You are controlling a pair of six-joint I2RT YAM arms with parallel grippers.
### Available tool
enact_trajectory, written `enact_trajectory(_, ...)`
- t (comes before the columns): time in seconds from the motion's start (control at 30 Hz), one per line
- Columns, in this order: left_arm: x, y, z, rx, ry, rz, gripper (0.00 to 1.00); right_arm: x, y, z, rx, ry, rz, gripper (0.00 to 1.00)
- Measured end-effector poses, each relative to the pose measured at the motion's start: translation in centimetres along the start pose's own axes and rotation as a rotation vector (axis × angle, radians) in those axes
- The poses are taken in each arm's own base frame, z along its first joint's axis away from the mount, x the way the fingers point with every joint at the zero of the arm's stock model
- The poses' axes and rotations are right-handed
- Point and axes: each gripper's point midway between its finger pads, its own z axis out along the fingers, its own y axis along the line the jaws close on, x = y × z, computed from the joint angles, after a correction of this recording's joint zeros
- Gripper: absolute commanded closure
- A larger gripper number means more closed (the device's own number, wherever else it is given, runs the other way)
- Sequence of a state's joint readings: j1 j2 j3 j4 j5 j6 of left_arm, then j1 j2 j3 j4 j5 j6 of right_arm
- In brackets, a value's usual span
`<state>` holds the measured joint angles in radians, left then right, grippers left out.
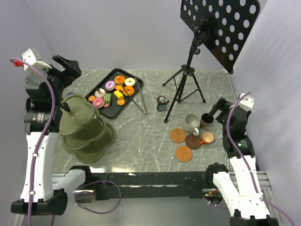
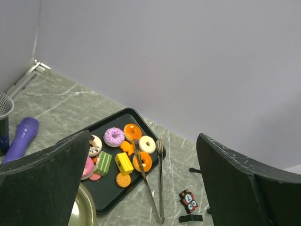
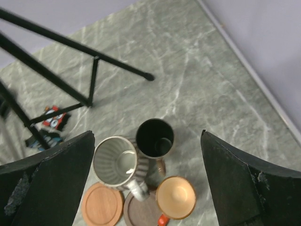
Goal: Serve the afternoon tea
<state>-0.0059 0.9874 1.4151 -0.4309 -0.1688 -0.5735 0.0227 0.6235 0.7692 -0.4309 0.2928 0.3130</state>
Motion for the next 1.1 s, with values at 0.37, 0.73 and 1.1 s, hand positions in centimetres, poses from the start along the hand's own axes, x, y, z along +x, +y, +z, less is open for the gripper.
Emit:
enact_trajectory(0.37,1.3,0.0,2.1,-0.028,0.074,-0.001,0.00,2.3,5.4,-1.0,-0.292,0.128,-0.069,0.10)
enact_trajectory(0.73,2.9,-0.4,2.1,0.004,0.143,-0.008,0.00,9.3,16.2,-5.3,-0.625,0.355,-0.334,0.08)
enact_trajectory(1.1,3.9,-0.4,0.8,-0.004,0.228,0.014,0.00,13.2,27.0,-4.2,-0.752,0.450,-0.538,0.07)
